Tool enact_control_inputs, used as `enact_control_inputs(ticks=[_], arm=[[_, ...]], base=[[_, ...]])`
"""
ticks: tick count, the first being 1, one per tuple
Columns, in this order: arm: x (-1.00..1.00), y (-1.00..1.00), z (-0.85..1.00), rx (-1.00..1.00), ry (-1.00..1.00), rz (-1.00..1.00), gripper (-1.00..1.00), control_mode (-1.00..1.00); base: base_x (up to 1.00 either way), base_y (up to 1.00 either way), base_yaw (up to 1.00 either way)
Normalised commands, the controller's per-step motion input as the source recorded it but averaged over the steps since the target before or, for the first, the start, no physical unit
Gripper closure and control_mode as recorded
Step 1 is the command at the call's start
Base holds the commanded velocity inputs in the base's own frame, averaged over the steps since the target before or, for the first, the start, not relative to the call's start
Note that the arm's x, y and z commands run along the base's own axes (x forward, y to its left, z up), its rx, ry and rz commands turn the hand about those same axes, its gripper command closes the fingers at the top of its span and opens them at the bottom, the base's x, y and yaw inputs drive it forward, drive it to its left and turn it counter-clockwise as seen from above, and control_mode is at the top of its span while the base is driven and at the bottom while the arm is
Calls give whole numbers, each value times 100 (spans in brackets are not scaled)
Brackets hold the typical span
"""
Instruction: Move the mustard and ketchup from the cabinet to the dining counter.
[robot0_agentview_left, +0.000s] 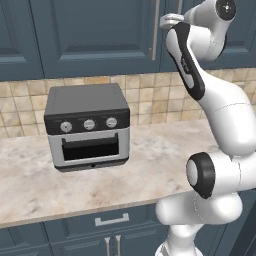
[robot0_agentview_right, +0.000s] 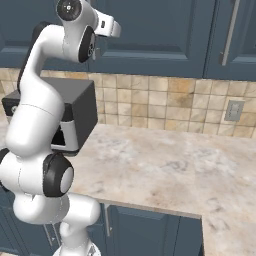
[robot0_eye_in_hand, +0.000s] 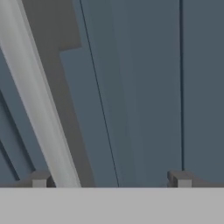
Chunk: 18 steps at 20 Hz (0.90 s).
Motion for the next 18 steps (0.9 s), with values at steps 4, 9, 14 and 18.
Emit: enact_control_inputs(ticks=[4,9,14,18], arm=[[23,-11,-27,0,0,0,100,-100],[5,-23,-19,-1,-2,-6,100,-100],[0,-24,-10,0,0,-14,100,-100],[-16,-28,-2,0,0,-18,100,-100]], base=[[0,0,0],[0,0,0],[0,0,0],[0,0,0]])
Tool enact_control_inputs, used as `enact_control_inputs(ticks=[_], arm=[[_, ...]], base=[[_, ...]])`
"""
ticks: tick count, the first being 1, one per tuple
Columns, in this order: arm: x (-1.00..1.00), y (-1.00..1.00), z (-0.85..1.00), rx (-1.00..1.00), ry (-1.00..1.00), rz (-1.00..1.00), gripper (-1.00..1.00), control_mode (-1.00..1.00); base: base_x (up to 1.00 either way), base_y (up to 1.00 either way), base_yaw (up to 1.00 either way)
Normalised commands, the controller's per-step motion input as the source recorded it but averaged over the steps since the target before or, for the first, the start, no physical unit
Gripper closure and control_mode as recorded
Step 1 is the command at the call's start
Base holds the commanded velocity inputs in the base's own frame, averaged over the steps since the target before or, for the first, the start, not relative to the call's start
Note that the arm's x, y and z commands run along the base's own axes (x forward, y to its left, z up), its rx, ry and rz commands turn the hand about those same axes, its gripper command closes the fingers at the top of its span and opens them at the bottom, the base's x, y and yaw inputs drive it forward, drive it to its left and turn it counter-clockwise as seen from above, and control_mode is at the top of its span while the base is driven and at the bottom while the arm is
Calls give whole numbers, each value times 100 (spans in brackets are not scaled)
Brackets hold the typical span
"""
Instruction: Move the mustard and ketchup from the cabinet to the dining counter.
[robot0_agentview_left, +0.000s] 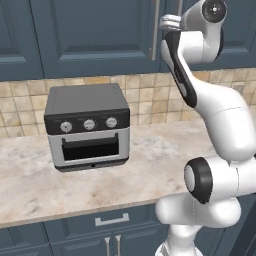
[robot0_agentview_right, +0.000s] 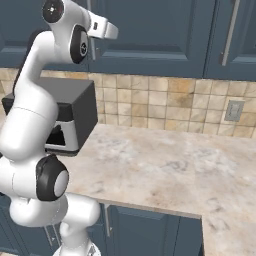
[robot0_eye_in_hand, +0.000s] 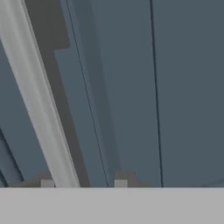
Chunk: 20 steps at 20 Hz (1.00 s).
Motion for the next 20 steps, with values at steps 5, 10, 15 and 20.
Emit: enact_control_inputs(ticks=[5,10,15,20], arm=[[-55,-40,0,2,0,-11,100,-100],[-76,-40,0,2,0,-6,100,-100],[-87,-38,0,1,0,-5,100,-100],[-91,-37,0,2,0,-5,100,-100]], base=[[0,0,0],[0,0,0],[0,0,0],[0,0,0]])
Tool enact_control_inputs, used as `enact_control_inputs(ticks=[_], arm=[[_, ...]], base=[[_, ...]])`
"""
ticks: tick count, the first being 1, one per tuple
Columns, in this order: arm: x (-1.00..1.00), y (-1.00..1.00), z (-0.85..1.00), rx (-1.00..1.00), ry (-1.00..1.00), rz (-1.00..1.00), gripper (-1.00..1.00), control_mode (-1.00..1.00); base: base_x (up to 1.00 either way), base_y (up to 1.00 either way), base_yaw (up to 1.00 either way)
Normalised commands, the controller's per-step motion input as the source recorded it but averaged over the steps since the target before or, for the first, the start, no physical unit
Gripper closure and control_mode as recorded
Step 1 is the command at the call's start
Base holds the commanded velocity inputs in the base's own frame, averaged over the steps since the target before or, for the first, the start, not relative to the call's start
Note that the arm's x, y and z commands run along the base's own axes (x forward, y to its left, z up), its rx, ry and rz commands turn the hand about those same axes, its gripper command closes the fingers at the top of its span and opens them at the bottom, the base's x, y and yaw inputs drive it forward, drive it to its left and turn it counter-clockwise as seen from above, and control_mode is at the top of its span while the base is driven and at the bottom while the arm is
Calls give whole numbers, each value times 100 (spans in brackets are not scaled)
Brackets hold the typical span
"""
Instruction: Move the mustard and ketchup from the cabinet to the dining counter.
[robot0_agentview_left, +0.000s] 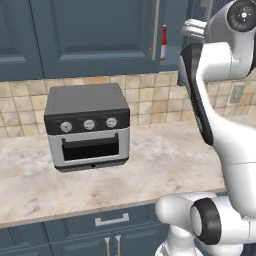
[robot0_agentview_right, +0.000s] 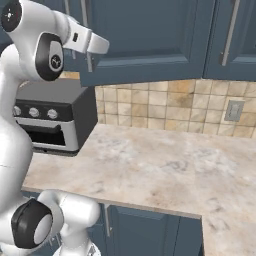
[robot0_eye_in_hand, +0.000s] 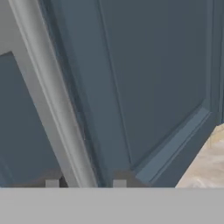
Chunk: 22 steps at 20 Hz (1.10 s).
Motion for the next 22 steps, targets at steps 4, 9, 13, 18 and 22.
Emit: enact_control_inputs(ticks=[4,9,13,18,22], arm=[[-92,-39,0,4,0,-4,100,-100],[-92,-37,0,4,0,-6,100,-100],[-89,-33,-2,7,-1,-12,100,-100],[-87,-34,-2,8,0,-12,100,-100],[-66,-20,-5,5,0,-13,100,-100]], base=[[0,0,0],[0,0,0],[0,0,0],[0,0,0],[0,0,0]])
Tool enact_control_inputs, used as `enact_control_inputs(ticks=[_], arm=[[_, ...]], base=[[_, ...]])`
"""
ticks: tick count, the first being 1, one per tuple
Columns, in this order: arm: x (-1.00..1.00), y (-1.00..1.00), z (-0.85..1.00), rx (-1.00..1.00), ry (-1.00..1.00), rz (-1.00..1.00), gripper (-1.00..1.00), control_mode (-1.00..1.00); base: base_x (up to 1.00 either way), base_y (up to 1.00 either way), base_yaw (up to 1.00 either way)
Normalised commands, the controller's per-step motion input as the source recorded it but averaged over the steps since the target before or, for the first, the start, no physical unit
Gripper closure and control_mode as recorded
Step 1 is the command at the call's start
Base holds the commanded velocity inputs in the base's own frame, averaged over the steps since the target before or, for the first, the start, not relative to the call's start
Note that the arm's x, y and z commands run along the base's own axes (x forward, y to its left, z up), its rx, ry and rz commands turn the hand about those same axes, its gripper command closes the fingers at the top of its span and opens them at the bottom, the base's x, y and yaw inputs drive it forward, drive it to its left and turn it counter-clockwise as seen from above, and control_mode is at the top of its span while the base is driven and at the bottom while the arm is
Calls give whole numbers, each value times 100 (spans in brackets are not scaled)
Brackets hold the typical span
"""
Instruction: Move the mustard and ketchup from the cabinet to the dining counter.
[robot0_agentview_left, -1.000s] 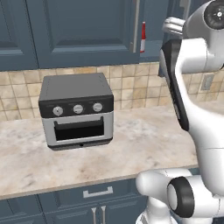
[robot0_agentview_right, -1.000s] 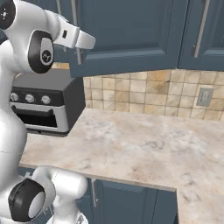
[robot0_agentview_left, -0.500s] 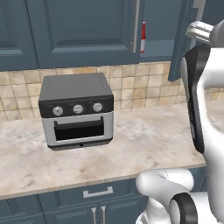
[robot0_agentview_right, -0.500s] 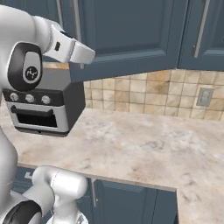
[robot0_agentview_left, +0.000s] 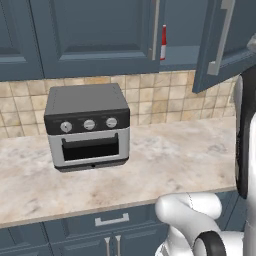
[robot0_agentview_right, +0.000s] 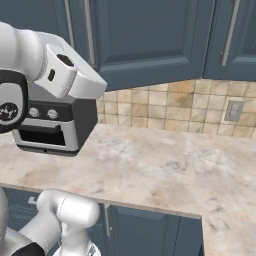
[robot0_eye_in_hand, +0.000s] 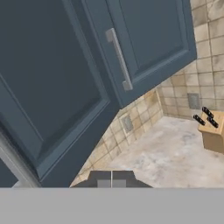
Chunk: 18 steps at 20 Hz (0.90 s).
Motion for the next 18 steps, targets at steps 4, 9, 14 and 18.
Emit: enact_control_inputs(ticks=[4,9,14,18], arm=[[-12,32,-12,-3,-9,-8,-100,-100],[2,51,-12,-1,-12,-5,-100,-100],[11,45,-6,0,-10,-2,-100,-100],[17,40,-3,0,-7,-3,-100,-100]], base=[[0,0,0],[0,0,0],[0,0,0],[0,0,0]])
